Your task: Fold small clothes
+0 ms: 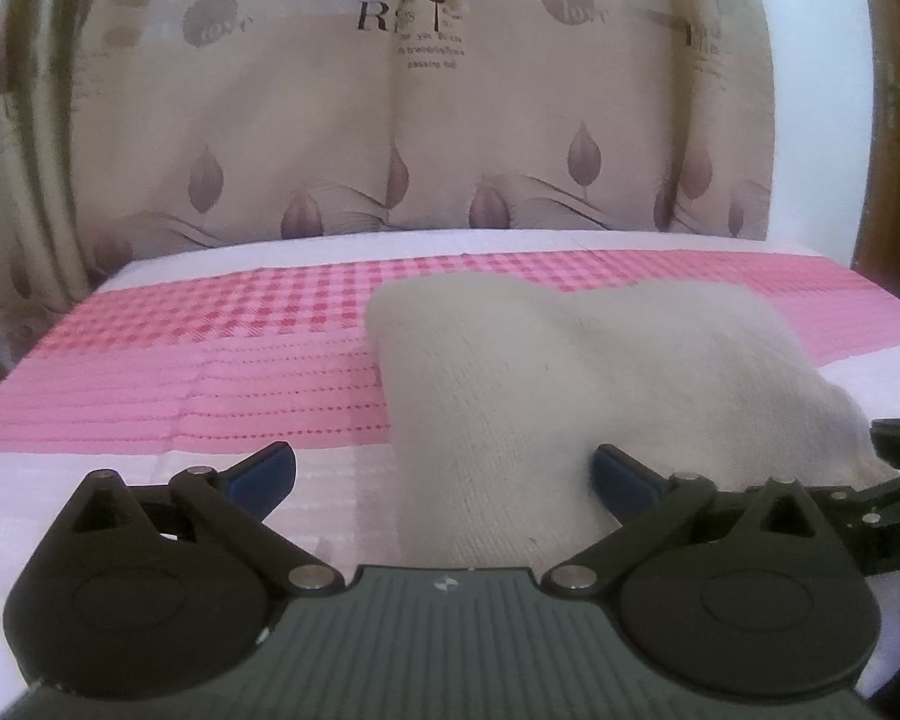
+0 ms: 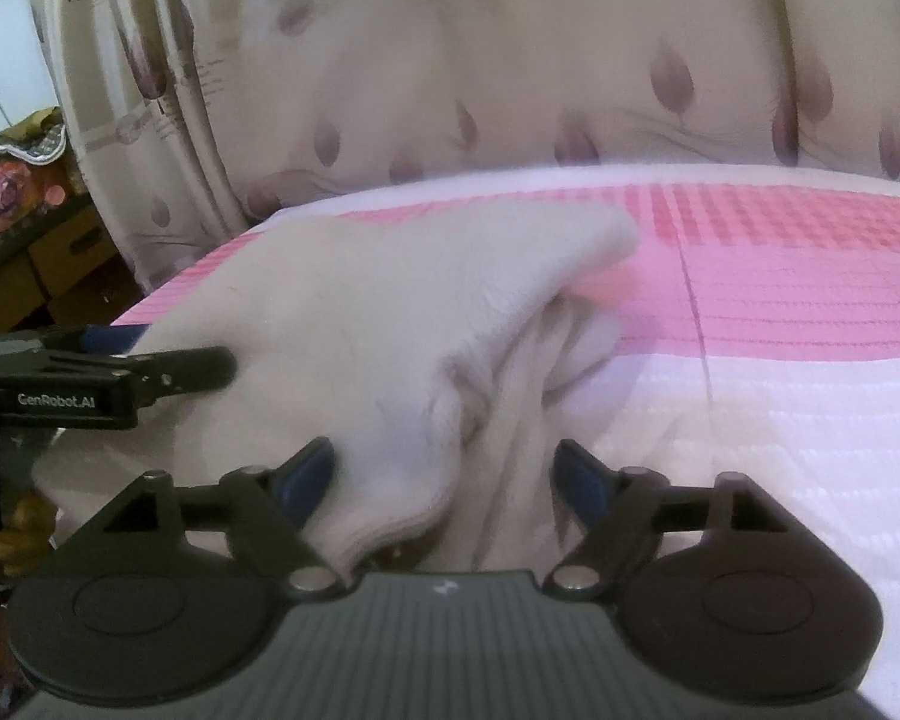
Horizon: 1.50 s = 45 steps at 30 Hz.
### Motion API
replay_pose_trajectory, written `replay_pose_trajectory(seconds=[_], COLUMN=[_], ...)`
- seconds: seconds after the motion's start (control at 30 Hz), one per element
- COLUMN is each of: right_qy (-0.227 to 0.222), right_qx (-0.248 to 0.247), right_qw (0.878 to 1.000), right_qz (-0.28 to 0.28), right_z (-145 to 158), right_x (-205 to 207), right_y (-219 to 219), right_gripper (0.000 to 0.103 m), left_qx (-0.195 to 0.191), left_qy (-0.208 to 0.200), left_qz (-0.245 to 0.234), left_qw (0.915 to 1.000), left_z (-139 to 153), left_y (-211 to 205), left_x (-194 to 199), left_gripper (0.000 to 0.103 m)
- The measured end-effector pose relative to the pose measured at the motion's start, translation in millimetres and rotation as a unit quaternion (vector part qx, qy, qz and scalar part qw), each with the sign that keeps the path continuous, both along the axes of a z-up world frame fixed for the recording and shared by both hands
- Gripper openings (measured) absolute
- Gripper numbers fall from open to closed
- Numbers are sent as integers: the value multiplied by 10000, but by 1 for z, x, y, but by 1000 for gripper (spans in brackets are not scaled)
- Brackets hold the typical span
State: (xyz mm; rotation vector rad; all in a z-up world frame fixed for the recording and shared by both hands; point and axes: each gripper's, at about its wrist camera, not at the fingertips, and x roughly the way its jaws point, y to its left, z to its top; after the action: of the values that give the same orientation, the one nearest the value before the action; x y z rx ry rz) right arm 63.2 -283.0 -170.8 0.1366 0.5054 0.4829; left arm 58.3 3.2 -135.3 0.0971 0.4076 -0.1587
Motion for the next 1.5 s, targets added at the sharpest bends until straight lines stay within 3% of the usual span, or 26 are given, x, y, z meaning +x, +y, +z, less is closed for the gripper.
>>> replay_pose_trajectory(seconds=[0.3, 0.5, 0.57, 0.8, 0.9, 1.03, 1.5], right_qy=[-280, -814, -993, -1501, -1858, -2177, -2720], right_qx=[-87, -142, -233, -632, -544, -349, -407], right_qw=[9995, 9959, 9929, 9739, 9637, 9586, 9468], right_qz=[-147, -367, -620, -1580, -1840, -1804, -1671], right_z=[10, 27, 34, 59, 66, 78, 99], right_x=[-24, -58, -69, -107, -127, -151, -194], right_y=[-1, 0, 0, 1, -1, -6, 2], right_gripper=[82, 93, 98, 99, 103, 103, 103], left_qx=[364, 82, 21, -302, -427, -546, -682], left_qy=[-599, -898, -1045, -1248, -1278, -1459, -1948], left_qz=[505, 594, 621, 615, 558, 417, 245], left_qw=[9963, 9942, 9926, 9898, 9893, 9869, 9782], left_z=[12, 32, 40, 69, 81, 92, 106], left_y=[-5, 2, 2, -2, -4, -6, -11], left_x=[-29, -53, -64, -98, -110, -129, -167], left_gripper=[103, 103, 103, 103, 103, 103, 103])
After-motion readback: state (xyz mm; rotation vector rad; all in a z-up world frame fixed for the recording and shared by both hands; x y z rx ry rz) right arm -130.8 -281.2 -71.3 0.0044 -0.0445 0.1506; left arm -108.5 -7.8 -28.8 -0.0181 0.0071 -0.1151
